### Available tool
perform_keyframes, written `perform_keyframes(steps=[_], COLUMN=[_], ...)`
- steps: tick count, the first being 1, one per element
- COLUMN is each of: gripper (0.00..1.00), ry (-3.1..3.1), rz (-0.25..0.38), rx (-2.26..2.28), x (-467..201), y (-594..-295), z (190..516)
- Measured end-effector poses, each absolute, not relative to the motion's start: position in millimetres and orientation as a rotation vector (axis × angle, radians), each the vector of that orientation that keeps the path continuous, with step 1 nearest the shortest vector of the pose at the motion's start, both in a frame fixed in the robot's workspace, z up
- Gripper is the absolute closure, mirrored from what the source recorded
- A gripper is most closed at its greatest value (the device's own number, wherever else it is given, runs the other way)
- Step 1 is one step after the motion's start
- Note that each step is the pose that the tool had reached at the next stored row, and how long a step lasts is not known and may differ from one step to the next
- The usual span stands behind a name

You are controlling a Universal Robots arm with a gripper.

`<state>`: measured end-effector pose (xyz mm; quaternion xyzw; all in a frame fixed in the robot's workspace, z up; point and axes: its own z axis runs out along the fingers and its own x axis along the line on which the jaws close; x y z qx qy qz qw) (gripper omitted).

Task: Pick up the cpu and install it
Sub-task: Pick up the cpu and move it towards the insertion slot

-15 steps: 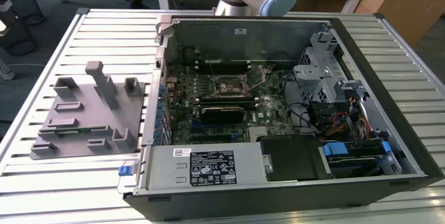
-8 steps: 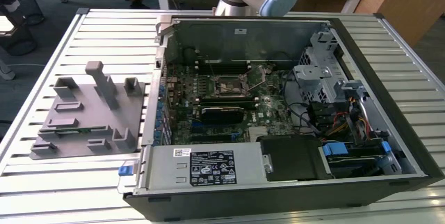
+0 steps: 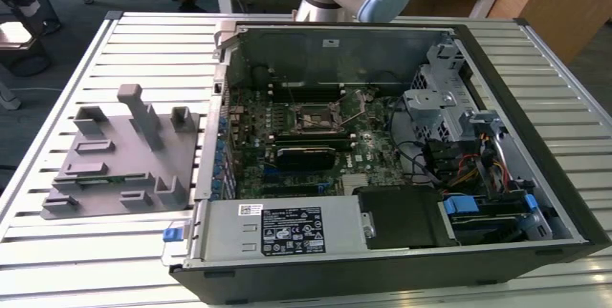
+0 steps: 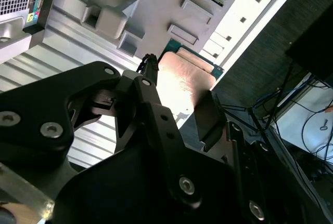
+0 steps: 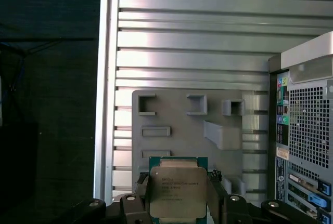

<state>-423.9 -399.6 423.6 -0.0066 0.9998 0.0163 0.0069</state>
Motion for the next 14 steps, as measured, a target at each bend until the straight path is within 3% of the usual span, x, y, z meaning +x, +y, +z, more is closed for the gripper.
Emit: perform_keyframes(steps=[14], gripper=[0.47], ry=[3.127], rz=[0.051], rx=[-0.021], x=[-400.9], y=[-399.3], z=[423.6])
